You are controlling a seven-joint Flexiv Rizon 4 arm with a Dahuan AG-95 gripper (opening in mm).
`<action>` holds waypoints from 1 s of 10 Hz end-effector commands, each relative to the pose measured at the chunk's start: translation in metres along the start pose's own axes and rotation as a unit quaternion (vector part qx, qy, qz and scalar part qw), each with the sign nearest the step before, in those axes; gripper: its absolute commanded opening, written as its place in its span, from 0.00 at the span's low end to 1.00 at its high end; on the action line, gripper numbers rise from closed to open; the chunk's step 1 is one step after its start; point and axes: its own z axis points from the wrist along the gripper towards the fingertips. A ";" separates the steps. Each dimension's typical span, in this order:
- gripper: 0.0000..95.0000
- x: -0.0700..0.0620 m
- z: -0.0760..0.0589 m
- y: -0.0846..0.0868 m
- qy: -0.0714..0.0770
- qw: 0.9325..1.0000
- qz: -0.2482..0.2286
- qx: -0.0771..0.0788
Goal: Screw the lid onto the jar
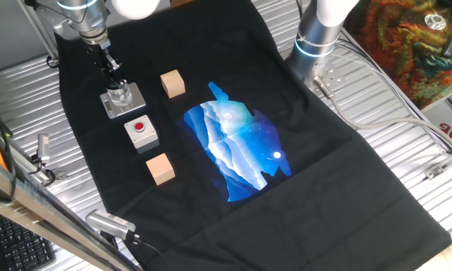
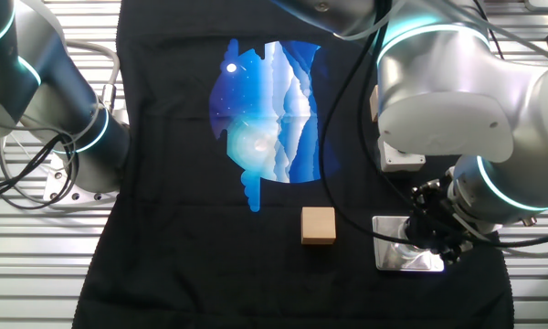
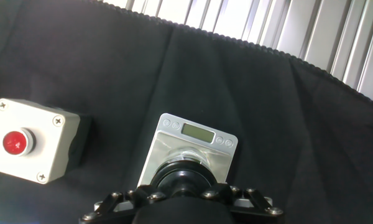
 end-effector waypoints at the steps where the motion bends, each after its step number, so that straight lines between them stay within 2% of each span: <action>1: 0.00 0.001 -0.001 0.001 0.002 1.000 0.000 0.000; 10: 0.00 0.001 -0.004 0.001 0.006 1.000 0.002 0.002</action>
